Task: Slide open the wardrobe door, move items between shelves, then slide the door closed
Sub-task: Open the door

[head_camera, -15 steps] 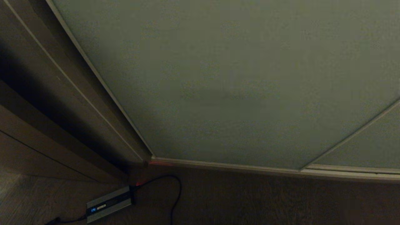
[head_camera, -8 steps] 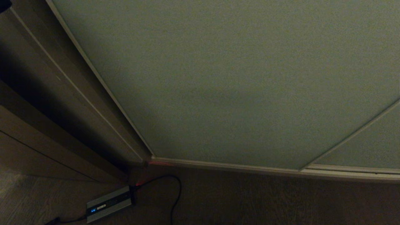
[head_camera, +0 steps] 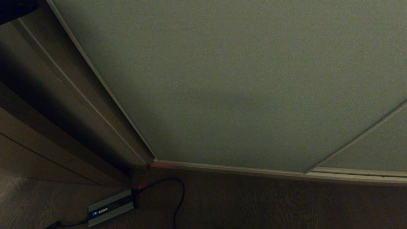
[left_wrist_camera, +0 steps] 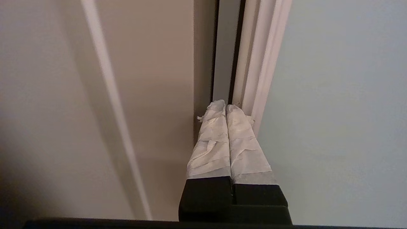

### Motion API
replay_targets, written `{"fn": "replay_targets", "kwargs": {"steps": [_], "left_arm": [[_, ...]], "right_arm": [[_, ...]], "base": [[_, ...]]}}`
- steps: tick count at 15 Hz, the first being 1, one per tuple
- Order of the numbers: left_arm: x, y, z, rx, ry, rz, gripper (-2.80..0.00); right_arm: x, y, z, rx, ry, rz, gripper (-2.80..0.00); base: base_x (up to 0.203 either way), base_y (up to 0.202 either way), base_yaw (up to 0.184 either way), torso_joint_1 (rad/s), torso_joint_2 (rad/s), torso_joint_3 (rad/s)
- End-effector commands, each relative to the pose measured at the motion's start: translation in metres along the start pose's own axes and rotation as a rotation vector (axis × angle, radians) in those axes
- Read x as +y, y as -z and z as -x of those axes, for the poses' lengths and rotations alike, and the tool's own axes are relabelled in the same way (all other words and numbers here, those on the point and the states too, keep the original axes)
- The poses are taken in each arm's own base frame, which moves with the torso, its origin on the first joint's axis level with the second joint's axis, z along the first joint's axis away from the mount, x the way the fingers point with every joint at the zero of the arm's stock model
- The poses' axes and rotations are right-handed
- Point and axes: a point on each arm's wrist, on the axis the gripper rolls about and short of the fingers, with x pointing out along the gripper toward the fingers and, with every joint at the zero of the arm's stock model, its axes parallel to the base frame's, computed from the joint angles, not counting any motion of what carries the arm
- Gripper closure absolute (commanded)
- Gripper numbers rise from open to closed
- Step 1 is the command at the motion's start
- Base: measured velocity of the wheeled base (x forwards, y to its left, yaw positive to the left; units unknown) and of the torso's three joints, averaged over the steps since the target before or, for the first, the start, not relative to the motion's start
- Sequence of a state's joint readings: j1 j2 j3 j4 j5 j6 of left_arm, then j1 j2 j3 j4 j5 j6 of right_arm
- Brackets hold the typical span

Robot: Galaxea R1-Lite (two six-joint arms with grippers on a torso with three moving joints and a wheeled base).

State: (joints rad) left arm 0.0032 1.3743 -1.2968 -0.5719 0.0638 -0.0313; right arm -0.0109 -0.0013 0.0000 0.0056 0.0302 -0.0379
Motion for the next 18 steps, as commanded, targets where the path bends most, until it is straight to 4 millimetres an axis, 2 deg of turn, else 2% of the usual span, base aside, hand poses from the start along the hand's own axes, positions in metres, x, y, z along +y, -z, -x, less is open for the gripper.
{"fn": "replay_targets", "kwargs": {"steps": [1, 6, 9, 18], "left_arm": [[-0.002, 0.004, -0.011, 0.0, 0.004, 0.001, 0.0], [-0.006, 0.011, -0.022, 0.006, 0.015, -0.001, 0.0], [-0.011, 0.006, -0.022, -0.01, 0.035, -0.004, 0.0], [-0.061, 0.007, -0.016, 0.039, 0.208, 0.055, 0.0]], "right_arm": [[0.0, 0.001, 0.0, 0.006, -0.001, 0.0, 0.0], [0.0, 0.001, 0.0, 0.005, -0.001, 0.0, 0.0], [0.0, 0.001, 0.0, 0.005, -0.001, 0.0, 0.0], [0.0, 0.001, 0.0, 0.005, -0.001, 0.0, 0.0]], "base": [[0.0, 0.0, 0.0, 0.0, 0.0, 0.0], [0.0, 0.0, 0.0, 0.0, 0.0, 0.0], [0.0, 0.0, 0.0, 0.0, 0.0, 0.0], [0.0, 0.0, 0.0, 0.0, 0.0, 0.0]]}}
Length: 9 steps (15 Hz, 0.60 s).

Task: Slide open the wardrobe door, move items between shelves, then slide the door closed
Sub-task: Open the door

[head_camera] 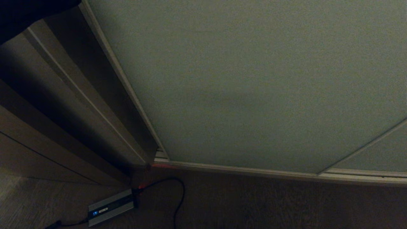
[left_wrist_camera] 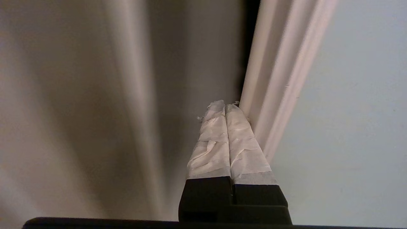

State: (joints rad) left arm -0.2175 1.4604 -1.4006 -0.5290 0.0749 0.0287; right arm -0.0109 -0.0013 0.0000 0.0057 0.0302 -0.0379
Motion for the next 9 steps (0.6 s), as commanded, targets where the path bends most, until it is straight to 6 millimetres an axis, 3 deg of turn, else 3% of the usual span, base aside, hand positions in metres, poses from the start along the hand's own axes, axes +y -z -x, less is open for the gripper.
{"fn": "replay_targets", "kwargs": {"steps": [1, 6, 9], "left_arm": [[-0.018, 0.002, -0.003, 0.016, 0.054, 0.029, 0.0], [-0.069, 0.021, -0.011, 0.064, 0.193, 0.094, 0.0], [-0.074, 0.013, -0.011, 0.042, 0.196, 0.122, 0.0]], "right_arm": [[0.0, 0.001, 0.0, 0.005, -0.001, 0.0, 0.0], [0.0, 0.001, 0.0, 0.006, -0.001, 0.0, 0.0], [0.0, 0.001, 0.0, 0.005, -0.001, 0.0, 0.0]], "base": [[0.0, 0.0, 0.0, 0.0, 0.0, 0.0], [0.0, 0.0, 0.0, 0.0, 0.0, 0.0], [0.0, 0.0, 0.0, 0.0, 0.0, 0.0]]}}
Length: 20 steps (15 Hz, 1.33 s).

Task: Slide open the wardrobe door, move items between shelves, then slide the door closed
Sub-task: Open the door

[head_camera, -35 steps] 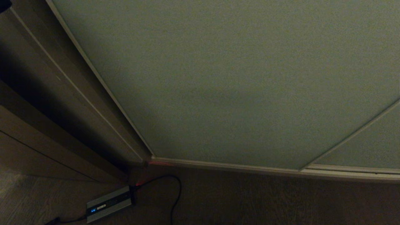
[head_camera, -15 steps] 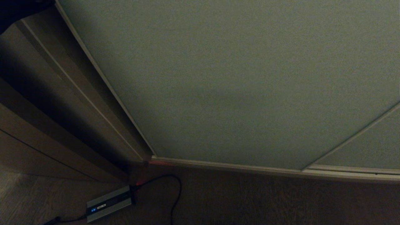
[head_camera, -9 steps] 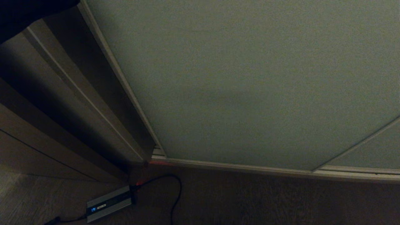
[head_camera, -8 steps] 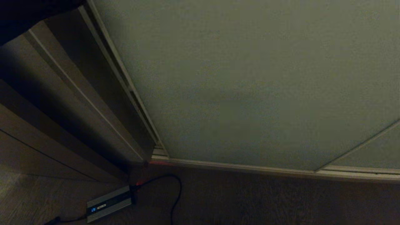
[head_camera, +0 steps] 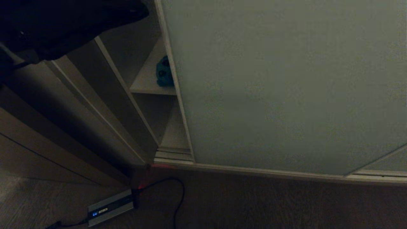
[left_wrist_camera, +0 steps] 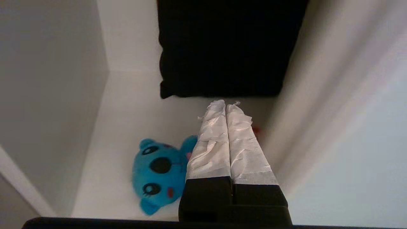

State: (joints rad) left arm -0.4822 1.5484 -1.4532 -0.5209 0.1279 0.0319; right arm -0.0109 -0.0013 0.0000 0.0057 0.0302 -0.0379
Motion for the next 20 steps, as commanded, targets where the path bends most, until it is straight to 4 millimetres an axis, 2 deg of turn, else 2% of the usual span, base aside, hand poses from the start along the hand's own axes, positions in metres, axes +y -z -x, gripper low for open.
{"fn": "replay_targets", "kwargs": {"steps": [1, 5, 8, 17, 20], "left_arm": [[-0.009, -0.003, 0.0, -0.004, 0.027, 0.029, 0.0], [-0.039, -0.01, 0.014, 0.008, 0.139, 0.115, 0.0], [-0.065, -0.009, 0.021, 0.081, 0.234, 0.171, 0.0], [-0.111, 0.044, -0.021, 0.169, 0.293, 0.17, 0.0], [-0.107, 0.031, -0.018, 0.148, 0.24, 0.187, 0.0]], "right_arm": [[0.0, 0.001, 0.0, 0.005, -0.001, 0.0, 0.0], [0.0, 0.001, 0.0, 0.005, -0.001, 0.0, 0.0], [0.0, 0.001, 0.0, 0.005, -0.001, 0.0, 0.0], [0.0, 0.001, 0.0, 0.006, -0.001, 0.0, 0.0], [0.0, 0.001, 0.0, 0.005, -0.001, 0.0, 0.0]], "base": [[0.0, 0.0, 0.0, 0.0, 0.0, 0.0], [0.0, 0.0, 0.0, 0.0, 0.0, 0.0], [0.0, 0.0, 0.0, 0.0, 0.0, 0.0], [0.0, 0.0, 0.0, 0.0, 0.0, 0.0], [0.0, 0.0, 0.0, 0.0, 0.0, 0.0]]}}
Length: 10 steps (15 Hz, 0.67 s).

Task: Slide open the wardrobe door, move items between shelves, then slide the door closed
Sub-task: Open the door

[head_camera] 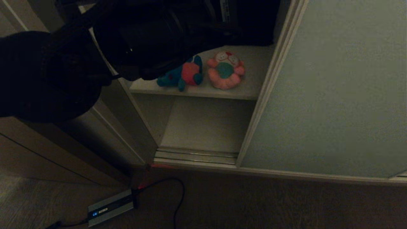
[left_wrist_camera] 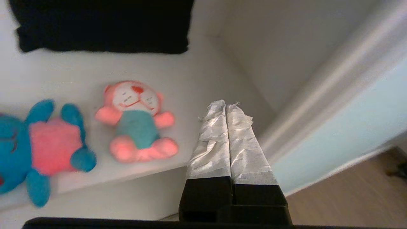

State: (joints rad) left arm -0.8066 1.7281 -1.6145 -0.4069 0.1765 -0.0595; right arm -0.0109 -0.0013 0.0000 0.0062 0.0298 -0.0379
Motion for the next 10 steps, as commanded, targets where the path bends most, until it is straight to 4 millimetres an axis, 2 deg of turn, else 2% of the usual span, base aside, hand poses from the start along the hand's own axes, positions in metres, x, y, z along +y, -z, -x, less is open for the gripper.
{"fn": "replay_targets", "kwargs": {"steps": [1, 3, 6, 8, 10], "left_arm": [[0.004, -0.011, 0.01, -0.019, -0.027, 0.012, 0.0], [0.026, -0.017, 0.035, -0.009, -0.093, 0.011, 0.0], [0.057, -0.019, 0.084, 0.02, -0.215, -0.014, 0.0], [0.075, -0.006, 0.139, 0.071, -0.319, -0.039, 0.0], [0.085, 0.008, 0.194, 0.109, -0.412, -0.074, 0.0]], "right_arm": [[0.0, 0.001, 0.0, 0.005, -0.001, 0.0, 0.0], [0.0, 0.001, 0.0, 0.004, -0.001, 0.0, 0.0], [0.0, 0.001, 0.0, 0.004, -0.001, 0.0, 0.0], [0.0, 0.001, 0.0, 0.004, -0.001, 0.0, 0.0], [0.0, 0.001, 0.0, 0.004, -0.001, 0.0, 0.0]], "base": [[0.0, 0.0, 0.0, 0.0, 0.0, 0.0], [0.0, 0.0, 0.0, 0.0, 0.0, 0.0], [0.0, 0.0, 0.0, 0.0, 0.0, 0.0], [0.0, 0.0, 0.0, 0.0, 0.0, 0.0], [0.0, 0.0, 0.0, 0.0, 0.0, 0.0]]}}
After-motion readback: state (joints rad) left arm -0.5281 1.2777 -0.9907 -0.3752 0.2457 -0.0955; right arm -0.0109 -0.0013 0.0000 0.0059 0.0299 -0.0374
